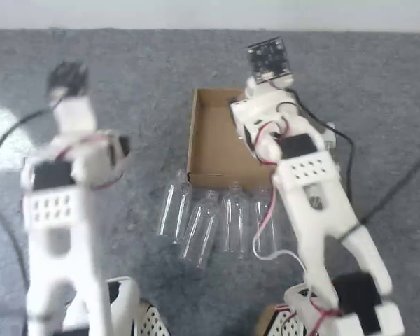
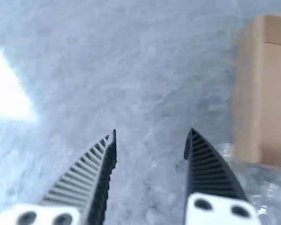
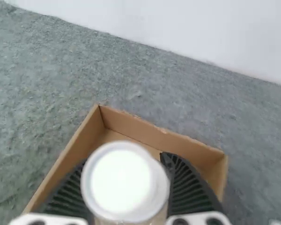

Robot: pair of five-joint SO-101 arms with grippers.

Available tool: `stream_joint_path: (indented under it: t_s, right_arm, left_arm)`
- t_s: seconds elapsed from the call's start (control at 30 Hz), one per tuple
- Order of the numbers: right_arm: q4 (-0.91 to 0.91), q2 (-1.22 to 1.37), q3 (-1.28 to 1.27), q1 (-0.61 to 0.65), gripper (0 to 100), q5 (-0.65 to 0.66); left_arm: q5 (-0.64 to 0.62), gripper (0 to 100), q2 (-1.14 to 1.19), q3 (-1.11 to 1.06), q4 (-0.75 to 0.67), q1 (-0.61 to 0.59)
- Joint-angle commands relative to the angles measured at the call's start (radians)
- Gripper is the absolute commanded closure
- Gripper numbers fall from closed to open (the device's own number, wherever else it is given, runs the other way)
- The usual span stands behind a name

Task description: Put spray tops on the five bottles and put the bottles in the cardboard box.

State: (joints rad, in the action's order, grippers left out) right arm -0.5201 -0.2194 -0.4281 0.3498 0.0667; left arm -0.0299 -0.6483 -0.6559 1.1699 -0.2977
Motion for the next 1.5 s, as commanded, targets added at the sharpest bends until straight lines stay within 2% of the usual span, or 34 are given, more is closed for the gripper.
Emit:
stream_joint_path:
  t_s: [0.0,0.13,0.3,0.63,1.07,1.3,1.47]
  right_arm:
    - [0.068,0.128,0.18,0.021,99.2,0.002]
    - [0.068,0.257,0.315,0.016,99.2,-0.084]
    - [0.07,0.378,0.427,0.024,99.2,-0.133]
    - [0.173,0.527,0.445,0.061,99.2,-0.124]
    - [0.177,0.645,0.519,0.082,98.7,-0.121]
    - [0.176,0.664,0.52,0.087,87.6,-0.032]
    - [0.176,0.664,0.52,0.09,86.4,-0.031]
  left_arm:
    - [0.057,78,-0.308,-0.294,-0.063,-0.077]
    - [0.087,78,-0.485,-0.476,-0.089,-0.08]
    - [0.089,78,-0.601,-0.545,-0.091,-0.08]
    - [0.089,78,-0.606,-0.558,-0.091,-0.078]
    - [0.089,78,-0.614,-0.568,-0.092,-0.077]
    - [0.089,78,-0.614,-0.568,-0.092,-0.077]
    - [0.089,78,-0.614,-0.568,-0.092,-0.077]
